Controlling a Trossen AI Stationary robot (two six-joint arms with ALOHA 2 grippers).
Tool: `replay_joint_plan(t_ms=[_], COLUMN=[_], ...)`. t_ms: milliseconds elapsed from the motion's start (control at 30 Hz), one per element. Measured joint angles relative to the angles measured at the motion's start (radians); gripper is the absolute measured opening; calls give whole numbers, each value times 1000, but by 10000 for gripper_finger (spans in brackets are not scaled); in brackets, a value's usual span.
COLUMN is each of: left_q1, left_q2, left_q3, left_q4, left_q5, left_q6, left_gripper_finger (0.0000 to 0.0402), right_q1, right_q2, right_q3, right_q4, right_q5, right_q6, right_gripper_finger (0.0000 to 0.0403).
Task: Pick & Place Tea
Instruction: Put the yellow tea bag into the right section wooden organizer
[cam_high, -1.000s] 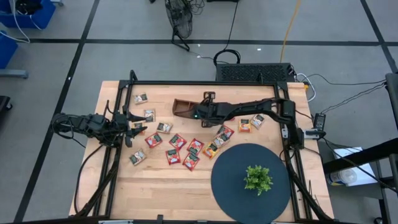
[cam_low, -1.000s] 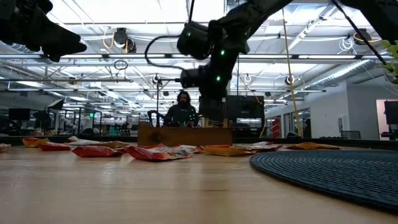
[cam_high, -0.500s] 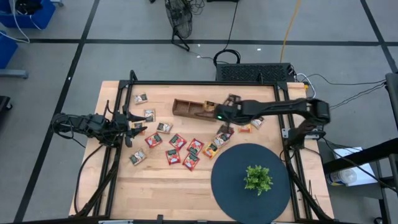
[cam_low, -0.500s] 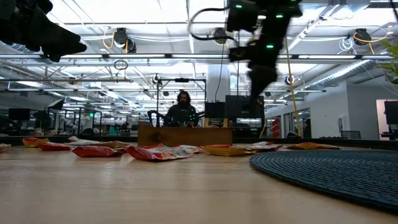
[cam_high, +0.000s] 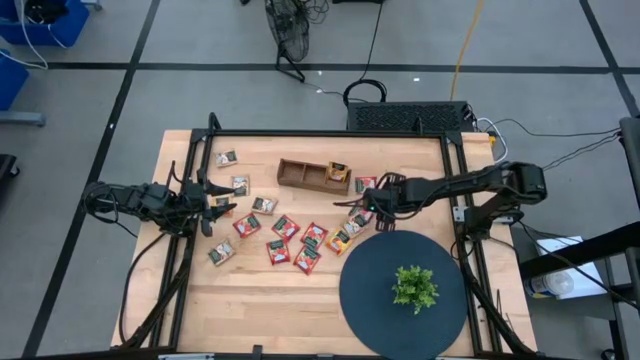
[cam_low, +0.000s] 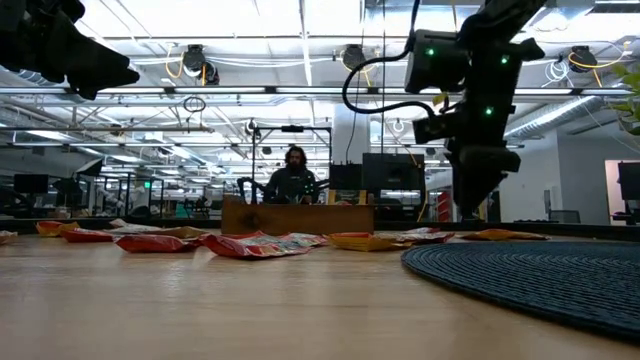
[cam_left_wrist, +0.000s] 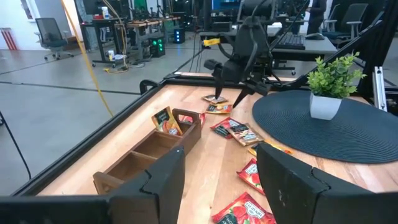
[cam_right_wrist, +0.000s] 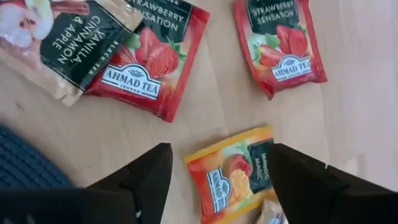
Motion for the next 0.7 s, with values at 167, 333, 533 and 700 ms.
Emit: replay_joint_plan(t_ms=[167,333,533,700], left_q1=[0,0,0,0], left_q2=[0,0,0,0], left_q3=[0,0,0,0], left_q4=[0,0,0,0], left_q5=[0,0,0,0], left_q6=[0,0,0,0], left_gripper_finger=[200,200,200,200], right_q1=[-2,-8,-41,-67], right_q2=[0,0,0,-2], right_q3=[0,-43,-105,-140], right_q4=[-80,-32,23,53], right_q5=[-41,-44,-44,-44], right_q6=[27,19,-9,-24], right_gripper_finger=[232,230,232,220])
